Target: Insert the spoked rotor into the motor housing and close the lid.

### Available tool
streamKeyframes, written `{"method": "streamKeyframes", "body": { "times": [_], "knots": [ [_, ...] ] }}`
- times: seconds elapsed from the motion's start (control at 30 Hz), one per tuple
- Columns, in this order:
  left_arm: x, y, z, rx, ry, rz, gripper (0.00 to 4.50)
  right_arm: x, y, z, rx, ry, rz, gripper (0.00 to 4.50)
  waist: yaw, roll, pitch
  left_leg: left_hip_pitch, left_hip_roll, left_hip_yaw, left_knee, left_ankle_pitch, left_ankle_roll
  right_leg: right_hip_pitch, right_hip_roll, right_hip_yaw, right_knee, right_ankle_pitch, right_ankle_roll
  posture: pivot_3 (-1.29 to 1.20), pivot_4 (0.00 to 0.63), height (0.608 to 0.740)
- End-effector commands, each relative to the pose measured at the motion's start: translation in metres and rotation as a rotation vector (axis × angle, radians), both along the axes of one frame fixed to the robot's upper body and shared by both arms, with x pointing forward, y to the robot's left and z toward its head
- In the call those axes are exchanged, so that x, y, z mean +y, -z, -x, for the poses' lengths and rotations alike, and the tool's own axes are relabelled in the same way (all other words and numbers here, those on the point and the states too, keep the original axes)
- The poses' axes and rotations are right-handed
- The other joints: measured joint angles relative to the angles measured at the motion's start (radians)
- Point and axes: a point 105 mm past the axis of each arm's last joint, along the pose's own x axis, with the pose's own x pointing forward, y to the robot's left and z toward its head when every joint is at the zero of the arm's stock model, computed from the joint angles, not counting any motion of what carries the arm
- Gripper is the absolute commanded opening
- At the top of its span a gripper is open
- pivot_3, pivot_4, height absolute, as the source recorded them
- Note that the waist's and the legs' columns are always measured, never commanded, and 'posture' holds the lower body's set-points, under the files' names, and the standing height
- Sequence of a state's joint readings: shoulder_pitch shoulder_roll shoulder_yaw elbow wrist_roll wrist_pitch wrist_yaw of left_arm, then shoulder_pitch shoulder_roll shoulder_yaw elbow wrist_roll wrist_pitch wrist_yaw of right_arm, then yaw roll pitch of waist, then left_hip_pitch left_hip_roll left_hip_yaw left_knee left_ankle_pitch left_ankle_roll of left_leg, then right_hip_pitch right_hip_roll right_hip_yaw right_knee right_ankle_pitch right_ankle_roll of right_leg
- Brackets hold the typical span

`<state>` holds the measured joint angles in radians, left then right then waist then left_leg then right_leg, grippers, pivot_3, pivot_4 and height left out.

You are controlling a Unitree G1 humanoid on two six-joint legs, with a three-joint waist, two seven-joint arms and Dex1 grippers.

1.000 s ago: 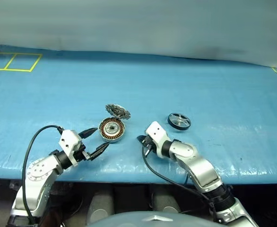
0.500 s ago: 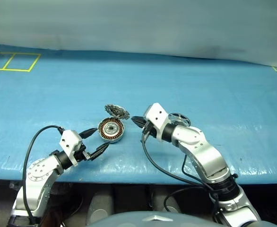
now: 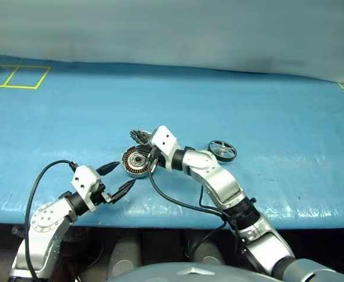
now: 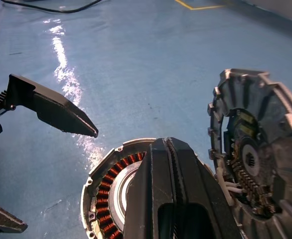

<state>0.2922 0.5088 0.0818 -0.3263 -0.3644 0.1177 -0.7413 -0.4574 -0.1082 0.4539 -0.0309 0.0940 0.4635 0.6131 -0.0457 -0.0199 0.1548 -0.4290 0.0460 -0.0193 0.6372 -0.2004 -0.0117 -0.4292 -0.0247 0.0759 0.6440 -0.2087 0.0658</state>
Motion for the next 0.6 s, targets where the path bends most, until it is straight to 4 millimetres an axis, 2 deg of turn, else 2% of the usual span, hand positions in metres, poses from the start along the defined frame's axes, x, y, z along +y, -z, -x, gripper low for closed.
{"method": "streamKeyframes", "body": {
  "times": [0.03, 0.23, 0.6],
  "knots": [
    [0.001, -0.014, 0.002, -0.066, -0.007, -0.003, 4.04, 0.009, -0.007, -0.001, -0.019, -0.026, -0.033, 0.05, 0.0, 0.0, 0.0, 0.0, 0.0, 0.0, 0.0, 0.0, 0.0, 0.0, 0.0, 0.0, 0.0, 0.0, 0.0, 0.0, 0.15, 0.74],
    [0.0, -0.011, 0.004, -0.053, -0.015, -0.001, 4.04, 0.012, 0.014, -0.011, 0.056, 0.015, -0.033, 0.05, -0.004, 0.0, 0.0, 0.001, 0.0, 0.0, 0.001, 0.0, 0.0, 0.0, 0.0, 0.0, 0.0, 0.0, 0.0, 0.0, 0.15, 0.74],
    [-0.001, -0.009, 0.005, -0.051, -0.015, 0.004, 4.04, 0.012, 0.022, -0.015, 0.011, -0.002, 0.046, 0.05, -0.016, 0.0, 0.0, 0.0, 0.0, 0.0, 0.0, 0.0, 0.0, 0.0, 0.0, 0.0, 0.0, 0.0, 0.0, 0.0, 0.15, 0.74]
  ]
}}
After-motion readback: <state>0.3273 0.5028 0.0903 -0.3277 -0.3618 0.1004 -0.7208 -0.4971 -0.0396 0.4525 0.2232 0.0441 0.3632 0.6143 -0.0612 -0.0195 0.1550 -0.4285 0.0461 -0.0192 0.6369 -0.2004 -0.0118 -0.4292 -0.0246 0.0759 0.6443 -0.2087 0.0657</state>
